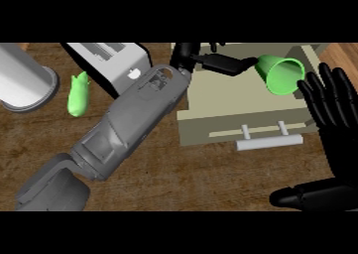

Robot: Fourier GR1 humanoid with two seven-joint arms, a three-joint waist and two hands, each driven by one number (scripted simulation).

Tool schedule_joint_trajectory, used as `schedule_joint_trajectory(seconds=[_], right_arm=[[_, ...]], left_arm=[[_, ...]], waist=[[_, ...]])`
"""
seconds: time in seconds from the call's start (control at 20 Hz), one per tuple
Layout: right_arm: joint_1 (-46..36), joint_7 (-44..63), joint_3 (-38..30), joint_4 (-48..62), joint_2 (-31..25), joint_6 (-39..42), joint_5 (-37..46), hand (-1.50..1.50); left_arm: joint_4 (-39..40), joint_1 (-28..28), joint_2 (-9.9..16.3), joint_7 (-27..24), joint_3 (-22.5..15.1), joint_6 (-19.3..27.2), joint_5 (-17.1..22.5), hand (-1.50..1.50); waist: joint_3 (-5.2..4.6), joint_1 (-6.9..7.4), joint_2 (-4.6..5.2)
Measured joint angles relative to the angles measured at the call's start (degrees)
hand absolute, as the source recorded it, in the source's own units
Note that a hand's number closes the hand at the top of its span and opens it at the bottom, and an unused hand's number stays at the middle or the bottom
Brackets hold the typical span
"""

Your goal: Pick up the cup, place it into the drawer and close the drawer

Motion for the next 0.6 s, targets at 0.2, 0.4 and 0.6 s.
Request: schedule_joint_trajectory(seconds=[0.2, 0.4, 0.6], right_arm=[[-1.3, -0.1, -1.1, 1.0, -0.6, 0.8, -1.6, -1.5], [-1.7, -0.3, -0.4, 1.3, 0.0, 0.8, -1.9, -1.5], [-1.8, 0.4, -1.0, 1.1, 0.3, 0.8, -3.9, -1.5]], left_arm=[[0.8, -0.1, 0.0, 0.0, -2.2, 1.2, 1.0, -1.5], [-1.0, 0.9, 0.0, -1.8, -2.5, 0.9, 3.9, -1.5], [-2.8, 1.3, 0.0, -4.7, -1.6, -0.3, 7.1, -1.5]], waist=[[0.02, -0.61, 0.28], [-0.01, -0.66, 0.31], [-0.03, 0.26, 0.06]])
